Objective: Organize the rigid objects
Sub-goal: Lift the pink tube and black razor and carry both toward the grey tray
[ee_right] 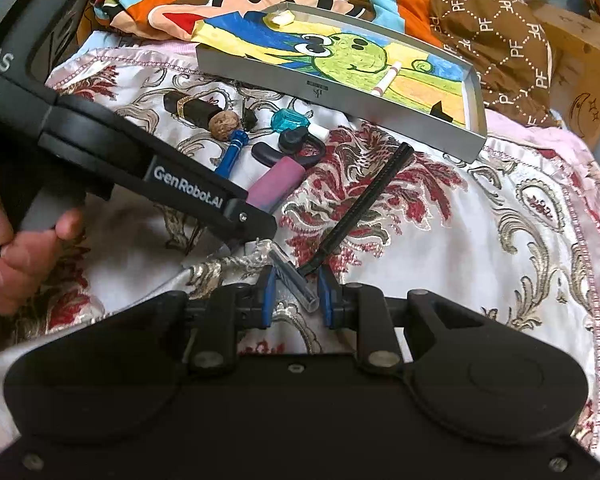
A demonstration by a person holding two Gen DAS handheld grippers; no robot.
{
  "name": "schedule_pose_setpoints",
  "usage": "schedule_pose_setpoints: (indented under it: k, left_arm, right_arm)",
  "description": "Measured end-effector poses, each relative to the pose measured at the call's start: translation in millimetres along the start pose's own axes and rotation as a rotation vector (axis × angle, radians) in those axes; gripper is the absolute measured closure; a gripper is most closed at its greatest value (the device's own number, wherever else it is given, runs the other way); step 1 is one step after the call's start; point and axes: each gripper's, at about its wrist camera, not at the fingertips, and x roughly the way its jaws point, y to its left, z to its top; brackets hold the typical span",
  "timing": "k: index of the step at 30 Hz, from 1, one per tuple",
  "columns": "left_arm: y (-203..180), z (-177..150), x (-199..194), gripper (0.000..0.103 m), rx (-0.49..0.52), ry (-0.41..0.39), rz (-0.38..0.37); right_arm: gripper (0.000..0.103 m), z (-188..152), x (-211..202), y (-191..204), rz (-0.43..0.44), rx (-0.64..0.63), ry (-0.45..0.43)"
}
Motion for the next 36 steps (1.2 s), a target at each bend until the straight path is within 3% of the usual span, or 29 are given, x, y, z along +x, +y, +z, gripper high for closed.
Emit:
schedule_pose_setpoints:
  k: [15,36]
  left_arm:
    - [15.1,-2.6,-25.1,0.079,-0.085,-0.083,-0.013]
    - [8.4,0.5,-29.5,0.079,-0.075,-0.122,-0.007]
  right_arm:
    - [0.088,0.5,-18.2,-2.7,0.001,0.024,-0.089]
    - [0.089,6.9,-49.9,-23.0,-0.001,0.069,-0.203]
